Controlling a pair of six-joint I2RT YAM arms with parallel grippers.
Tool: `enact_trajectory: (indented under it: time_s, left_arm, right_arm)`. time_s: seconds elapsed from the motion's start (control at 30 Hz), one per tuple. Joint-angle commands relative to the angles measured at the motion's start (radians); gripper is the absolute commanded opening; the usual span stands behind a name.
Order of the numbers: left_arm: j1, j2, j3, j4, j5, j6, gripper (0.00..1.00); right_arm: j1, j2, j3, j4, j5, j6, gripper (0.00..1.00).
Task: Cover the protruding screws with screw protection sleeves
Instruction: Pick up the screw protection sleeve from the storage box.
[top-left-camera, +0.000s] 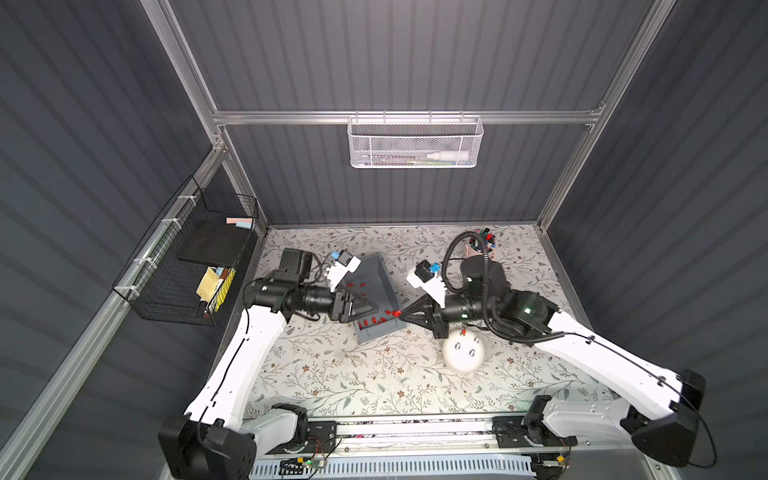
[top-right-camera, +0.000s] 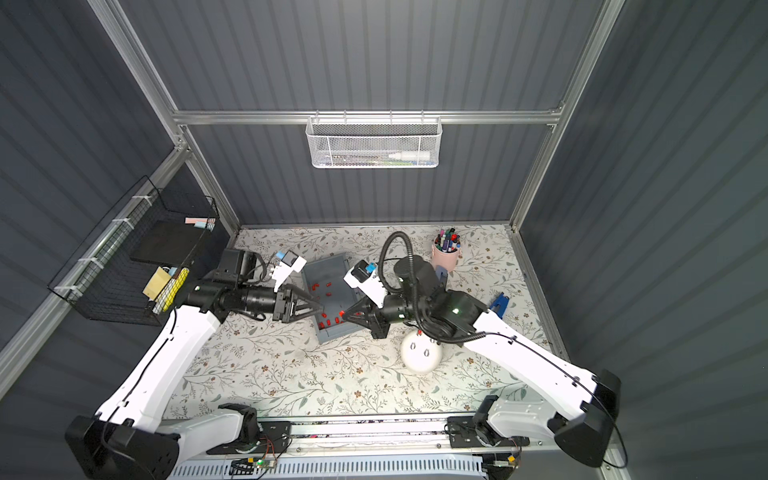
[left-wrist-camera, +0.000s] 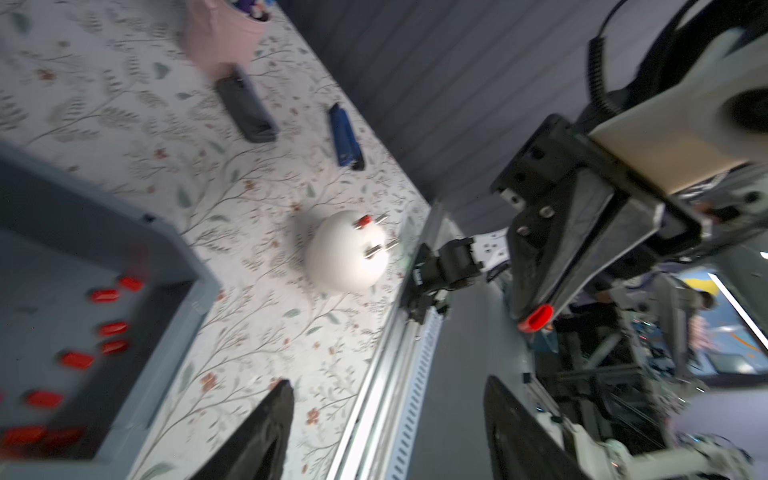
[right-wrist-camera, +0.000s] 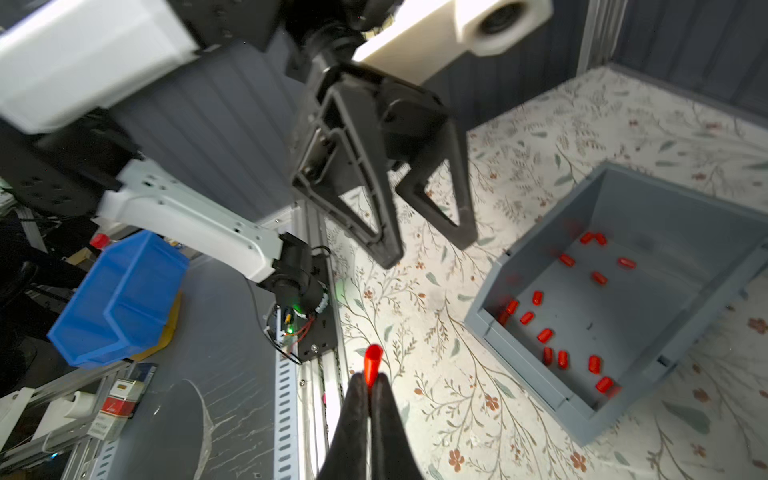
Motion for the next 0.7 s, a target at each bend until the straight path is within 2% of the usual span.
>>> enact_trajectory:
  time_s: [0.0, 0.07, 0.13, 0.2, 0.3, 0.4, 0.53, 0.6, 0.67]
  left_arm:
    - [-0.123, 0.064, 0.189, -0.234, 0.200, 0.084, 0.68]
    - [-0.168, 0.094, 0.260, -0.322, 0.243, 0.135, 0.68]
    - [-0.180, 0.098, 0.249, -0.220, 0.270, 0.045, 0.66]
    - [-0.197, 0.089, 0.209, -0.023, 0.273, -0.113, 0.62]
    - [-0.237, 0.105, 0.236, 0.002, 0.286, -0.145, 0.61]
    - [-0.277, 0.135, 0.295, -0.084, 0.261, -0.105, 0.61]
    - [-0.334, 0.149, 0.361, -0.312, 0.086, 0.097, 0.59]
    - [-0.355, 0.150, 0.369, -0.336, 0.059, 0.124, 0.59]
    - [-0.361, 0.155, 0.381, -0.331, 0.081, 0.125, 0.59]
  right_arm:
    - [-0.002, -0.058, -0.008, -0.074, -0.082, -0.014, 0.00]
    - [-0.002, -0.088, 0.010, -0.129, -0.077, -0.017, 0.00]
    - [-0.002, -0.119, 0.018, -0.167, -0.061, -0.021, 0.00]
    - [-0.002, -0.150, 0.026, -0.196, -0.050, -0.030, 0.00]
    - [-0.003, -0.179, 0.039, -0.226, -0.037, -0.042, 0.00]
    - [-0.003, -0.192, 0.050, -0.239, -0.032, -0.047, 0.00]
    - [-0.006, -0.197, 0.054, -0.220, -0.040, -0.025, 0.00]
    - [-0.008, -0.188, 0.073, -0.218, -0.060, -0.012, 0.00]
    - [-0.009, -0.182, 0.096, -0.230, -0.074, -0.002, 0.00]
